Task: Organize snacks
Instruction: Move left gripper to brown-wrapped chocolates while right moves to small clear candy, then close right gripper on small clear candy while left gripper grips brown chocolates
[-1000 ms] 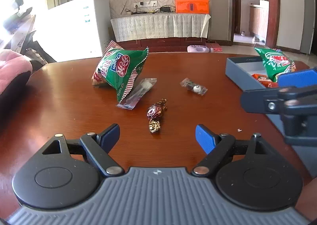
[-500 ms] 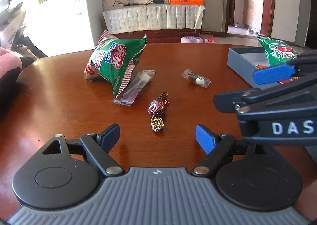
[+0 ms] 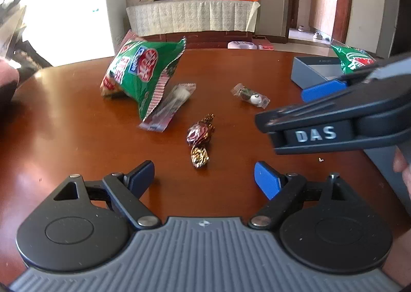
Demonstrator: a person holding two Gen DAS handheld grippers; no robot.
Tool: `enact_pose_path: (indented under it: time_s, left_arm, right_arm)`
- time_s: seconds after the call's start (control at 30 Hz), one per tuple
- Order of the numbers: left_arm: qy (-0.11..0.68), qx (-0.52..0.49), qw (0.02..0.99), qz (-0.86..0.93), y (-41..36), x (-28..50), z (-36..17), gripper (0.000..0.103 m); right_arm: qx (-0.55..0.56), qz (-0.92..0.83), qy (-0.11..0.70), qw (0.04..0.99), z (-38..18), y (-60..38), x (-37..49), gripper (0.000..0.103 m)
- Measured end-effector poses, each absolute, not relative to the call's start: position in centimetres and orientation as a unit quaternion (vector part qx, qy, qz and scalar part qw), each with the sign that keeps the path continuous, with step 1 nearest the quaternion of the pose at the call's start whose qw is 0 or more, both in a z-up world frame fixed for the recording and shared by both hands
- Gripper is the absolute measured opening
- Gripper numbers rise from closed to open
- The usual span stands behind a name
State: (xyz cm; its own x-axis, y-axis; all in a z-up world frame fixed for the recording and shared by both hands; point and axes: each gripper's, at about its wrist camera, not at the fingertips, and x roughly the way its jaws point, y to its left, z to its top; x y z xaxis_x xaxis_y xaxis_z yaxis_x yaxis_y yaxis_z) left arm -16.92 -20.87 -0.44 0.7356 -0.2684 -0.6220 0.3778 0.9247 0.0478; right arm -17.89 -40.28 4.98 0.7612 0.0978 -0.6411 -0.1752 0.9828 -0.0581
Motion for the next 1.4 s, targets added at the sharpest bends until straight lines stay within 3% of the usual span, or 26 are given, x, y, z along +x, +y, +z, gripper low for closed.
enact_pose_path:
  time_s: [0.07,0.2,0.37,0.53,0.7,0.83,1.0,1.07,1.33,1.37,1.4]
  left_arm:
    - [0.318,0.09,0.927,-0.181,-21.2,-16.7,-0.5,0.088]
    - [0.32,0.085,0.924,-0.192,-21.8,-15.8,-0.5,0.088]
    - [0.324,0.077,0.921,-0.203,-22.2,-15.0,-0.5,0.087]
    - [0.323,0.078,0.919,-0.213,-22.3,-14.8,-0.5,0.085]
    - [0.321,0.081,0.918,-0.219,-22.4,-14.4,-0.5,0.083]
    - [0.317,0.081,0.918,-0.225,-22.5,-14.1,-0.4,0.07]
    - [0.312,0.075,0.921,-0.222,-22.2,-13.8,-0.2,0.048]
    - [0.312,0.07,0.922,-0.219,-22.0,-13.6,-0.2,0.033]
    - [0.31,0.072,0.925,-0.208,-22.1,-13.7,-0.2,0.028]
    - [0.309,0.072,0.926,-0.206,-22.2,-13.8,-0.2,0.028]
    - [0.308,0.073,0.926,-0.205,-22.2,-13.9,-0.3,0.028]
  right_arm:
    - [-0.056,0.074,0.339,0.936,5.0,-40.3,-17.4,0.067]
    - [-0.057,0.073,0.344,0.934,4.8,-40.6,-16.3,0.057]
    - [-0.071,0.069,0.35,0.932,4.5,-41.0,-15.0,0.056]
    - [-0.068,0.085,0.353,0.929,4.3,-40.9,-13.6,0.041]
    - [-0.061,0.092,0.364,0.925,3.8,-40.9,-12.6,0.032]
    - [-0.041,0.101,0.368,0.923,3.8,-41.4,-12.1,0.025]
    - [-0.05,0.107,0.367,0.923,3.8,-41.0,-11.9,0.024]
    - [-0.05,0.106,0.37,0.921,3.9,-40.9,-11.9,0.024]
    - [-0.075,0.104,0.38,0.916,4.1,-40.7,-13.0,0.026]
    - [-0.09,0.098,0.373,0.918,4.0,-40.4,-13.1,0.031]
    - [-0.107,0.088,0.364,0.921,3.9,-40.1,-13.2,0.044]
